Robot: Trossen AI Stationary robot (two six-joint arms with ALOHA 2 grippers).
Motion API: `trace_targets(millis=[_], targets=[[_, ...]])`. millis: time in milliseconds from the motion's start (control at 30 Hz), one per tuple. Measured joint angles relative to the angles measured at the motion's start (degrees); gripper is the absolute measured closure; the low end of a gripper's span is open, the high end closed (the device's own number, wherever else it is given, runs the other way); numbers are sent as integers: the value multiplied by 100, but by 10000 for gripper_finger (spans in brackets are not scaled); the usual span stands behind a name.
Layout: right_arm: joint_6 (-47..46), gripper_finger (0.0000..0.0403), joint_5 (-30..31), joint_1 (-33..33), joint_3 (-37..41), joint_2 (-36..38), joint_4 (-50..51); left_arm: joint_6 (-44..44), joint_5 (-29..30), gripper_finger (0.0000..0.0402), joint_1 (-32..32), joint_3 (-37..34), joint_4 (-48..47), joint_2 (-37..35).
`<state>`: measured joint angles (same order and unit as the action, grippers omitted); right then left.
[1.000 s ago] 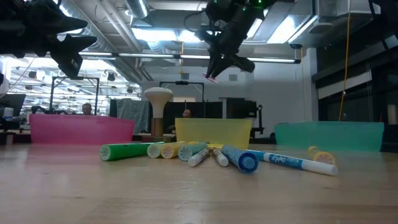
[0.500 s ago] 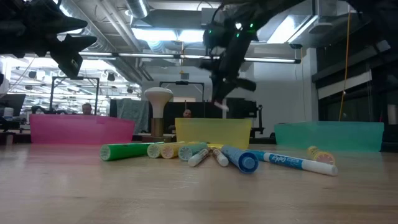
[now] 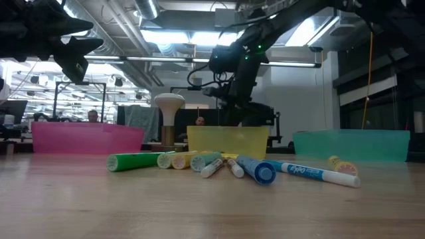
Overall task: Pick & Place Markers
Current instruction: Put the pink marker into the yellow bin, then adjust the yellow bin
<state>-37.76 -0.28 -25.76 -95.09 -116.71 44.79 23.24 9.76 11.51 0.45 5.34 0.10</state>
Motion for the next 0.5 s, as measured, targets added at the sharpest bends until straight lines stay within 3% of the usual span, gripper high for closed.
trace_targets(millis=[267, 500], targets=[[74, 219, -280, 47, 0, 2, 85, 0, 0, 258, 0, 2, 1, -2], [69, 166, -771, 542, -2, 148, 373, 0, 0, 258, 1, 0, 2, -2]])
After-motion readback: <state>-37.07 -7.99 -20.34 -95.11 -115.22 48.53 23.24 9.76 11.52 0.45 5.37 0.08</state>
